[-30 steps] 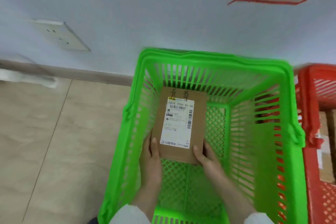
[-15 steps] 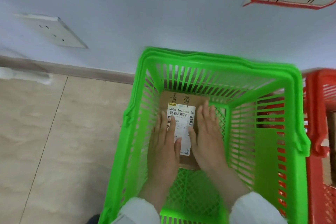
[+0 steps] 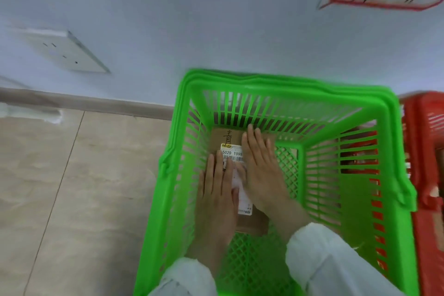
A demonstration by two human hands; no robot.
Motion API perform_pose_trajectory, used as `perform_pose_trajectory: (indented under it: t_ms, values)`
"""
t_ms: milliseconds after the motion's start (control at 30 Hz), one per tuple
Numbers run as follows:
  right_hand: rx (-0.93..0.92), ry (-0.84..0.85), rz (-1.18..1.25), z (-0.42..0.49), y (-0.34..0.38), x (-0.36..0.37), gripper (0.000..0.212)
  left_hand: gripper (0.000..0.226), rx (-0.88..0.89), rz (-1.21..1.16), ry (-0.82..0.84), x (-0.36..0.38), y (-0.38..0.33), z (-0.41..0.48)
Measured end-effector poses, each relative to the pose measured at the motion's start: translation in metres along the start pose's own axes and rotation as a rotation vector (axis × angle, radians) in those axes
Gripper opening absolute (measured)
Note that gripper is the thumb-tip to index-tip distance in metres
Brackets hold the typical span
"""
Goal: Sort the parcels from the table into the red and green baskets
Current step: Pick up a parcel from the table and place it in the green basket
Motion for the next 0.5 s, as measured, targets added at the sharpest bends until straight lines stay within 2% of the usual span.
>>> perform_pose_trajectory:
  t_ms: [67, 100, 200, 367, 500]
  values:
    - [0.059, 0.094, 0.159, -0.013, -0.004, -0.016, 0.072, 0.068, 0.009, -0.103, 0.076, -0.022, -0.004, -0.005]
    - [0.111, 0.081, 0.246, -0.024, -0.005, -0.035, 0.068, 0.068, -0.015, -0.185, 0.129, -0.035, -0.006, -0.012]
    - [0.278, -0.051, 0.454, -0.075, 0.003, -0.115, 0.053, 0.051, -0.168, -0.416, 0.112, -0.108, -0.021, -0.043]
    - [0.561, 0.029, 0.849, -0.177, 0.031, -0.238, 0.042, 0.033, -0.434, -0.811, 0.176, -0.230, -0.083, -0.129]
    - [0.778, -0.012, 1.099, -0.264, 0.049, -0.341, 0.035, 0.018, -0.597, -1.031, 0.186, -0.314, -0.132, -0.200]
Point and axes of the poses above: each hand's wrist, its own z-axis towards the middle knuckle, its own x-axis out of the palm, y = z × x, the point moved 10 cm from there along z, towards the middle knuckle, and after that the axes turned 1 degree about -z, right-handed, at the moved point
